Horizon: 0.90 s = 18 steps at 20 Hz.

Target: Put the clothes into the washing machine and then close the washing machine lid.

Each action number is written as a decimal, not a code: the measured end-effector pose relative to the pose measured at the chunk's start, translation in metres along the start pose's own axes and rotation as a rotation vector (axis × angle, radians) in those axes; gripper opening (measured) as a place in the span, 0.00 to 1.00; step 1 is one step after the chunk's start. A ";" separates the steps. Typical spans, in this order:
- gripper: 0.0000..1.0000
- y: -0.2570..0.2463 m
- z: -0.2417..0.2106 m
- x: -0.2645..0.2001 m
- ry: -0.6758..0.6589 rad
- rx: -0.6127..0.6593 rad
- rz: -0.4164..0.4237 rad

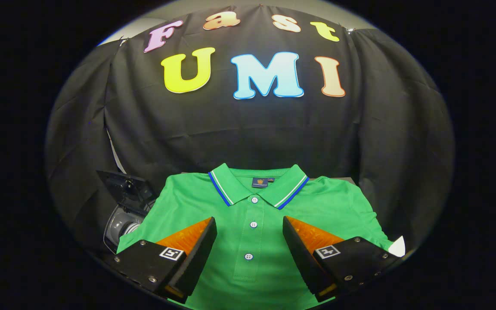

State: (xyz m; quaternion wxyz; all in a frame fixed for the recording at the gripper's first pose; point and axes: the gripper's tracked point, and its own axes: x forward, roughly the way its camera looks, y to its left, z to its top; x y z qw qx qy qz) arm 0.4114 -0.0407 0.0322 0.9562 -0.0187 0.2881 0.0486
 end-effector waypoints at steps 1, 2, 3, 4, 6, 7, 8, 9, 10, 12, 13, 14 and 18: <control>0.95 0.000 -0.004 0.004 0.024 0.002 0.004; 0.95 0.000 -0.009 0.008 0.052 -0.002 0.006; 0.95 -0.001 -0.013 0.012 0.082 -0.007 0.008; 0.95 0.000 -0.013 0.011 0.079 -0.024 0.007; 0.95 0.000 -0.013 0.011 0.097 -0.042 0.010; 0.95 0.000 -0.014 0.011 0.107 -0.044 0.011; 0.95 0.000 -0.014 0.010 0.108 -0.049 0.014; 0.96 0.001 -0.014 0.010 0.114 -0.049 0.017; 0.96 0.000 -0.014 0.010 0.115 -0.042 0.017; 0.95 0.000 -0.015 0.010 0.120 -0.034 0.013; 0.94 0.000 -0.015 0.009 0.122 -0.031 0.010; 0.93 0.001 -0.013 0.007 0.119 -0.028 0.005; 0.69 0.007 -0.013 0.008 0.149 -0.041 0.031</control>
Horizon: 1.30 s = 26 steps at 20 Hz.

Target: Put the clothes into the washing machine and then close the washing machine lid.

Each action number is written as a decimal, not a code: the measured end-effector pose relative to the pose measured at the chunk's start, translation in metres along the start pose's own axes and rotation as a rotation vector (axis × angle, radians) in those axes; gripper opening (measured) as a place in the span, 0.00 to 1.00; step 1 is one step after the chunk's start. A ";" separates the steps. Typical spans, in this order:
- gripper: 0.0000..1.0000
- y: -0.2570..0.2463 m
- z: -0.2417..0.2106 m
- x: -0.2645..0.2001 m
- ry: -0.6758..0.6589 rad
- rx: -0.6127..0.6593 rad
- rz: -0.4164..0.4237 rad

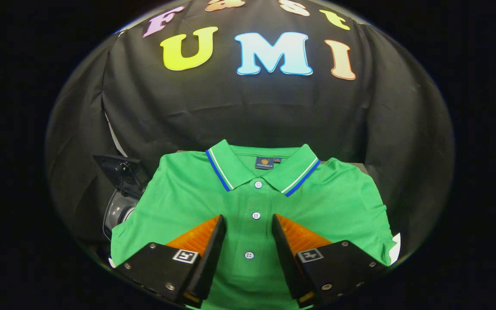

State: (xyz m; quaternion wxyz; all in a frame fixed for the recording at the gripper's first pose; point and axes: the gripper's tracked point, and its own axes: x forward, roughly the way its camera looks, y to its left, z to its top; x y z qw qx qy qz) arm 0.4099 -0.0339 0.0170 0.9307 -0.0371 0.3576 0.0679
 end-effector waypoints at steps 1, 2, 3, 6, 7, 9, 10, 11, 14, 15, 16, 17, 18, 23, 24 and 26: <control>0.55 0.001 0.001 0.000 -0.001 -0.003 0.010; 0.43 0.002 0.003 0.000 -0.008 -0.002 0.019; 0.31 0.004 0.006 0.001 -0.018 0.002 0.023; 0.09 0.005 0.009 0.001 -0.044 0.009 0.005; 0.03 0.005 0.010 0.001 -0.047 0.015 -0.004; 0.00 0.010 0.010 -0.003 -0.059 0.019 -0.010; 0.00 0.013 0.011 -0.006 -0.068 0.023 -0.009; 0.00 0.017 0.012 -0.008 -0.074 0.030 0.000; 0.00 0.030 0.024 -0.023 -0.133 0.066 0.001; 0.00 0.034 0.030 -0.027 -0.156 0.074 0.001; 0.00 0.038 0.035 -0.031 -0.174 0.082 -0.003; 0.00 0.044 0.041 -0.035 -0.188 0.086 -0.001; 0.00 0.050 0.047 -0.040 -0.209 0.092 0.003; 0.00 0.087 0.066 -0.053 -0.268 0.109 0.030; 0.00 0.095 0.068 -0.056 -0.277 0.111 0.036; 0.00 0.112 0.073 -0.059 -0.289 0.116 0.055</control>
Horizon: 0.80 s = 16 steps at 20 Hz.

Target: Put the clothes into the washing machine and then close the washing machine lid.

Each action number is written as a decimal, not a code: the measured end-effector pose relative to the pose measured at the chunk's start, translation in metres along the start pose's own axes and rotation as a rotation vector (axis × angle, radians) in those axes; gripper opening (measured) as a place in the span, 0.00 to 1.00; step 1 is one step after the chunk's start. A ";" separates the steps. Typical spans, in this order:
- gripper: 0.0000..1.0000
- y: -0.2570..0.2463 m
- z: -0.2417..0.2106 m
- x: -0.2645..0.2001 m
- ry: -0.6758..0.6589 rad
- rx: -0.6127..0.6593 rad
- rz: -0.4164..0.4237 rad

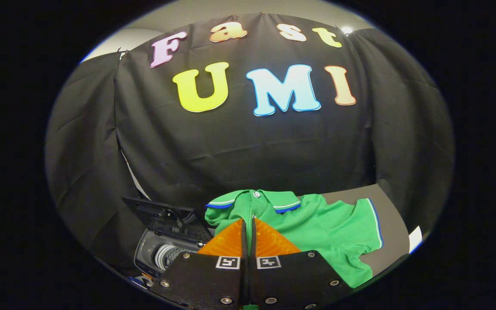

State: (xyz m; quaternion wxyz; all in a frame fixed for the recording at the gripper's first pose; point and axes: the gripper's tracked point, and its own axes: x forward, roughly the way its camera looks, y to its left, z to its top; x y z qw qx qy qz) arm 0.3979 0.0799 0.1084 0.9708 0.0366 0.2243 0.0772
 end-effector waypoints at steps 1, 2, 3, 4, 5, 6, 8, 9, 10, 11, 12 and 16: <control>0.00 0.009 0.001 -0.001 -0.008 0.007 0.009; 0.00 0.019 0.001 -0.001 -0.005 0.006 0.022; 0.00 0.029 0.000 -0.002 -0.007 0.006 0.033; 0.00 0.039 0.000 -0.002 -0.010 0.004 0.043; 0.00 0.048 -0.001 -0.002 -0.008 0.002 0.052; 0.00 0.057 -0.003 -0.001 -0.012 0.004 0.059; 0.00 0.075 -0.006 0.001 -0.012 0.009 0.074; 0.00 0.083 -0.007 0.001 -0.012 0.012 0.081; 0.00 0.093 -0.010 0.003 -0.009 0.010 0.088; 0.00 0.100 -0.012 0.004 -0.008 0.007 0.093; 0.00 0.108 -0.015 0.005 -0.006 0.005 0.098; 0.00 0.139 -0.026 0.011 0.003 0.000 0.122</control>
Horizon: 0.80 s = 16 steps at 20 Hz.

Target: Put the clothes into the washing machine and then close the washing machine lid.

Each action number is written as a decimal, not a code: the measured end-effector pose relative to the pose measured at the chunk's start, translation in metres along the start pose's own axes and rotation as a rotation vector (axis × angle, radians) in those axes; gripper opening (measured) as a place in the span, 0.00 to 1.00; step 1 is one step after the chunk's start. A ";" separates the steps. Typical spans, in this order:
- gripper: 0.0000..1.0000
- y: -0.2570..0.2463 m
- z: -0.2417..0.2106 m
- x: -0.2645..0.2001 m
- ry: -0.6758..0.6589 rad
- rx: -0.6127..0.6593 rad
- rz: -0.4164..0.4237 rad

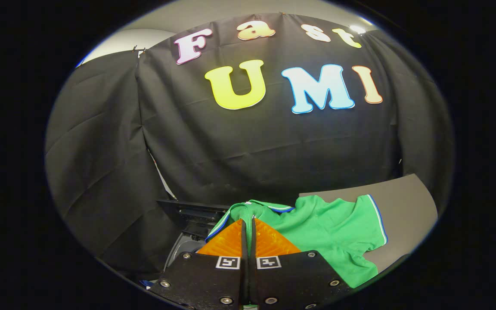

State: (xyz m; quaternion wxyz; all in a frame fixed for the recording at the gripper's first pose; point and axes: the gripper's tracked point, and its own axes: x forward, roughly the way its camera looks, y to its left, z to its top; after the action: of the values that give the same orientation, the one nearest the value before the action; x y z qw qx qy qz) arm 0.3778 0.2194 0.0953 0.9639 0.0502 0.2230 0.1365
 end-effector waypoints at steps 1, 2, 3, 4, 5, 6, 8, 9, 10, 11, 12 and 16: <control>0.00 0.007 -0.003 0.003 0.006 -0.008 0.004; 0.00 0.012 -0.006 0.005 0.010 -0.012 0.007; 0.00 0.019 -0.009 0.007 0.014 -0.016 0.012; 0.00 0.025 -0.012 0.010 0.017 -0.018 0.017; 0.00 0.032 -0.013 0.012 0.020 -0.022 0.024; 0.00 0.038 -0.016 0.014 0.024 -0.029 0.028; 0.00 0.049 -0.022 0.018 0.030 -0.041 0.038; 0.00 0.055 -0.025 0.020 0.035 -0.047 0.044; 0.00 0.060 -0.029 0.023 0.039 -0.052 0.048; 0.00 0.064 -0.033 0.025 0.044 -0.056 0.051; 0.00 0.069 -0.037 0.028 0.051 -0.059 0.054; 0.00 0.088 -0.051 0.035 0.061 -0.073 0.075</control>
State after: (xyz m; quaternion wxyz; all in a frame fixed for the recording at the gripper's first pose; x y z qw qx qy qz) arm 0.3641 0.3153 0.0493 0.9520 0.0192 0.2453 0.1821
